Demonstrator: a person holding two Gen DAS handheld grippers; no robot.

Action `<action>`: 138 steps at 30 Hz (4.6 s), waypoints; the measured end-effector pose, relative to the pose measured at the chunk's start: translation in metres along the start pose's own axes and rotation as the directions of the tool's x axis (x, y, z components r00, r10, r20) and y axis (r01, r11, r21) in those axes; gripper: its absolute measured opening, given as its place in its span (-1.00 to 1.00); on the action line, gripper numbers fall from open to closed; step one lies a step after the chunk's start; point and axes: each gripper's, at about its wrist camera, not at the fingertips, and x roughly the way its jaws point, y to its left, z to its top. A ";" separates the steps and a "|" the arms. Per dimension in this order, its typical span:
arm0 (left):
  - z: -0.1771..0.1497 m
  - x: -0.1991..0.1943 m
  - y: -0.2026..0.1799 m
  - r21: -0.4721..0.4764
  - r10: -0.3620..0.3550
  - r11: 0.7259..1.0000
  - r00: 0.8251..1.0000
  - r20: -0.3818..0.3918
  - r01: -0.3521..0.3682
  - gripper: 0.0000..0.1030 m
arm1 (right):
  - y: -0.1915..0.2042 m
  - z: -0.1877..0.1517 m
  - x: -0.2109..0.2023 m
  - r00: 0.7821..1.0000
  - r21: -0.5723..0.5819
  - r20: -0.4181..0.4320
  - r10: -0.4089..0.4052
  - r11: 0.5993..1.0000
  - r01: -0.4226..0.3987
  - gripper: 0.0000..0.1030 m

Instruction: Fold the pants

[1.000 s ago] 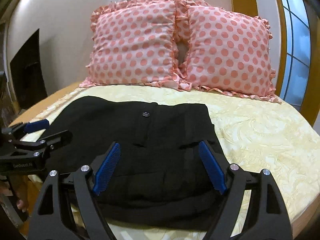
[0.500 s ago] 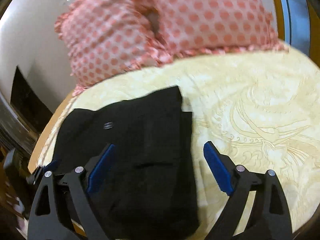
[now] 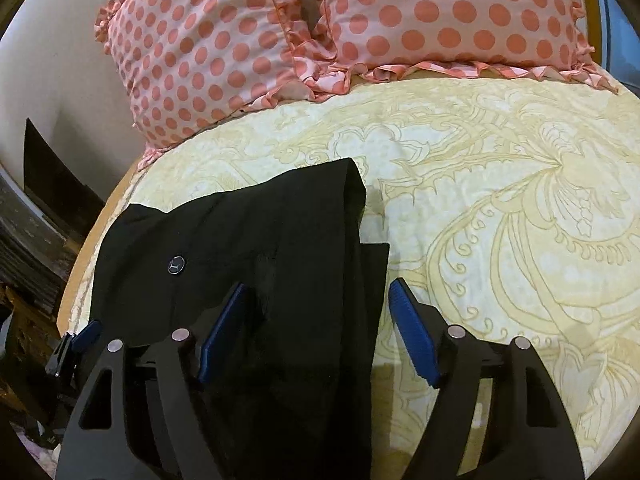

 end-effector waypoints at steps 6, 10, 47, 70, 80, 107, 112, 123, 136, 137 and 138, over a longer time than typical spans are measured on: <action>0.000 -0.001 0.000 0.003 0.002 1.000 1.000 0.005 -0.002 0.97 | 0.012 -0.005 -0.005 0.999 -0.104 0.047 0.011 0.995 -0.006 -0.01; 0.000 -0.001 0.000 0.003 0.002 1.000 1.000 0.005 -0.002 0.97 | 0.017 -0.008 -0.007 0.997 -0.160 0.072 -0.010 0.987 0.021 0.00; 0.099 0.074 0.115 -0.236 -0.217 0.959 0.940 -0.263 0.156 -0.21 | 0.037 -0.009 -0.016 0.990 -0.239 0.139 -0.011 0.970 0.044 -0.65; 0.240 0.112 0.111 -0.059 0.056 0.997 0.997 -0.049 -0.058 -0.80 | 0.041 0.135 0.026 0.965 -0.190 0.263 0.012 0.981 0.039 -0.72; 0.219 0.194 0.123 -0.043 0.190 0.979 0.964 -0.185 -0.201 -0.25 | 0.032 0.135 0.100 0.961 -0.132 0.123 -0.246 0.956 0.262 -0.44; 0.136 0.100 0.036 -0.062 0.013 0.998 0.985 -0.171 -0.024 0.94 | 0.085 0.056 0.046 0.936 -0.278 0.144 -0.322 0.894 0.351 0.88; 0.111 0.060 0.032 -0.034 0.089 0.995 0.990 -0.112 -0.093 0.96 | 0.094 0.016 0.023 0.951 -0.240 0.142 -0.276 0.922 0.304 0.93; 0.061 0.044 0.035 -0.088 0.130 0.985 0.977 -0.168 -0.146 0.96 | 0.099 -0.024 0.024 0.963 -0.158 0.071 -0.260 0.950 0.268 0.93; 0.049 0.050 0.041 -0.097 0.155 0.979 0.967 -0.200 -0.177 0.97 | 0.107 -0.033 0.041 0.950 -0.183 0.009 -0.313 0.933 0.310 0.97; 0.049 0.051 0.041 -0.098 0.152 0.980 0.968 -0.202 -0.174 0.97 | 0.107 -0.033 0.041 0.950 -0.183 0.011 -0.313 0.933 0.310 0.97; 0.049 0.051 0.041 -0.097 0.153 0.980 0.967 -0.201 -0.175 0.97 | 0.107 -0.033 0.040 0.950 -0.184 0.014 -0.312 0.933 0.309 0.97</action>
